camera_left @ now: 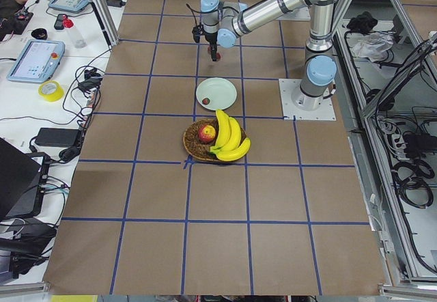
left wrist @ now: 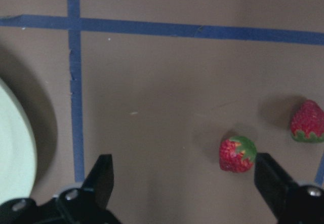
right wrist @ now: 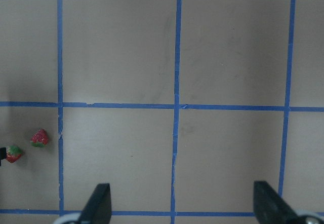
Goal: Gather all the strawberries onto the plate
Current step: 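Reach the left gripper to the next strawberry and grasp it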
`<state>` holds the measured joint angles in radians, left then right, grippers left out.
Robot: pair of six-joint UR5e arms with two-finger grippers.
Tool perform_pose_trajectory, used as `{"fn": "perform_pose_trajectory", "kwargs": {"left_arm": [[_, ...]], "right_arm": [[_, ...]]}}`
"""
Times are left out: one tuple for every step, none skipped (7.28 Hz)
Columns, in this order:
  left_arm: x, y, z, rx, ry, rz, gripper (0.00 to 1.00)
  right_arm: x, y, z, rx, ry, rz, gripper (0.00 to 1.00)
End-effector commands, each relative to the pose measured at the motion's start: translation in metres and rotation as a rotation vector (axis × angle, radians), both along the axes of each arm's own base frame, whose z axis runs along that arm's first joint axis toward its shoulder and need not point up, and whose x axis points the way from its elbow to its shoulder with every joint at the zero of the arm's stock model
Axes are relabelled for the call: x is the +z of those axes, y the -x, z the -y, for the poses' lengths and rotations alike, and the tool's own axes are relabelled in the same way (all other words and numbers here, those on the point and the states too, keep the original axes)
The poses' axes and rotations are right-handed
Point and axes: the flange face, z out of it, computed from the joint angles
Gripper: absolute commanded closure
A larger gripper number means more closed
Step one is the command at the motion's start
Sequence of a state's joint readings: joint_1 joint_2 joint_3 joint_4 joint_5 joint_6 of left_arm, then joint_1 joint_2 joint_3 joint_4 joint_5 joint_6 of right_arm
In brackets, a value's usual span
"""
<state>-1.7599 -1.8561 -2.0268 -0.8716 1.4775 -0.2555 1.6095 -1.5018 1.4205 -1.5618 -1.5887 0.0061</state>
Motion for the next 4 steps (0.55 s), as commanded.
{"fn": "perform_pose_trajectory", "kwargs": {"left_arm": [[-0.015,0.011,-0.007,-0.012,0.002,-0.047,0.0],[-0.02,0.012,-0.007,-0.014,-0.008,-0.053,0.01],[-0.024,0.013,-0.007,-0.013,-0.018,-0.054,0.26],[-0.025,0.013,-0.006,-0.013,-0.02,-0.059,0.77]], "right_arm": [[0.0,0.0,0.0,0.0,-0.002,-0.001,0.0],[0.0,0.0,0.0,0.0,0.001,0.0,0.0],[0.0,0.0,0.0,0.0,-0.002,-0.001,0.0],[0.0,0.0,0.0,0.0,-0.002,-0.001,0.0]]}}
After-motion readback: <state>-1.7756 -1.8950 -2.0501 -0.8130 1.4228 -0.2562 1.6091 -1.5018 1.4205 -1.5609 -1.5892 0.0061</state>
